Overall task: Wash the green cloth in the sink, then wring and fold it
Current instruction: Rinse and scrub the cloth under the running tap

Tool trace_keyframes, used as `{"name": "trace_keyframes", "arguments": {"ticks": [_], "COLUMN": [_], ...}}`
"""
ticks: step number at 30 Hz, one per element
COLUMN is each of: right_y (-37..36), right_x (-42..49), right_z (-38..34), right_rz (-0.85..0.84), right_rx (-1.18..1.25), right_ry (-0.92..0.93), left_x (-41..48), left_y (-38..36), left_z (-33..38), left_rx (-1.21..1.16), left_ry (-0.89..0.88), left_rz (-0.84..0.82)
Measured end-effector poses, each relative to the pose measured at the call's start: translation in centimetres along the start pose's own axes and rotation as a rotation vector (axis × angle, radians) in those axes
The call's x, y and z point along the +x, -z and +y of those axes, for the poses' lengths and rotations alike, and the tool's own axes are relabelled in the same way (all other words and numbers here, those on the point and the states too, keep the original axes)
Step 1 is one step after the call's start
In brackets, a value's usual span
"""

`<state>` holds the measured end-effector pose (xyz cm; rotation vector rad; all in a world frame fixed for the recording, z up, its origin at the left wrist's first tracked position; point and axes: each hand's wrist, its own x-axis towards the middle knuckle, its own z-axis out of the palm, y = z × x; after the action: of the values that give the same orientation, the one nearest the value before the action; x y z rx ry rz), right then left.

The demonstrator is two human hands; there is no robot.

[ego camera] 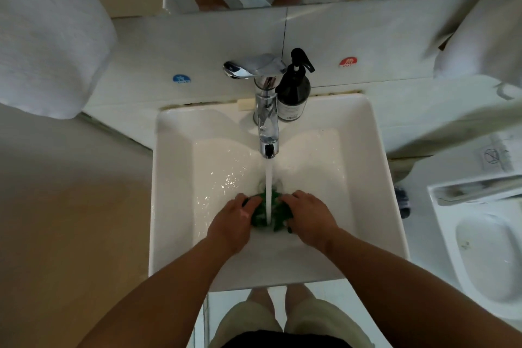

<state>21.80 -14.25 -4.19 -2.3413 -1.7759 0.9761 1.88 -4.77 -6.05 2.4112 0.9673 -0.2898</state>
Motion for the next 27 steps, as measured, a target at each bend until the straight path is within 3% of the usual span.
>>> {"name": "trace_keyframes", "arguments": {"ticks": [5, 7, 10, 12, 18, 22, 27], "right_y": [2.8, 2.7, 1.1, 0.2, -1.7, -0.3, 0.6], "right_x": [0.0, -1.0, -2.3, -2.3, -0.8, 0.4, -0.4], "right_z": [1.5, 2.2, 2.0, 1.2, 0.0, 0.2, 0.5], "right_rz": [-0.057, -0.032, 0.116, 0.126, 0.054, 0.028, 0.074], "right_rx": [0.395, 0.313, 0.102, 0.079, -0.061, -0.022, -0.062], "right_ry": [-0.048, -0.006, 0.076, 0.044, -0.010, -0.028, 0.053], "left_x": [0.0, -0.9, -1.6, -1.2, 0.1, 1.1, -0.3], "left_y": [3.3, 3.8, 2.6, 1.4, -0.1, 1.7, 1.9], "left_z": [-0.9, -1.8, -1.9, -1.4, 0.1, 0.5, 0.4], "left_rx": [-0.317, -0.231, -0.044, 0.040, 0.152, 0.279, 0.195], "left_ry": [0.205, 0.180, -0.055, -0.169, 0.021, 0.034, 0.077], "left_rz": [-0.087, -0.102, 0.139, 0.234, 0.097, 0.012, 0.017]}}
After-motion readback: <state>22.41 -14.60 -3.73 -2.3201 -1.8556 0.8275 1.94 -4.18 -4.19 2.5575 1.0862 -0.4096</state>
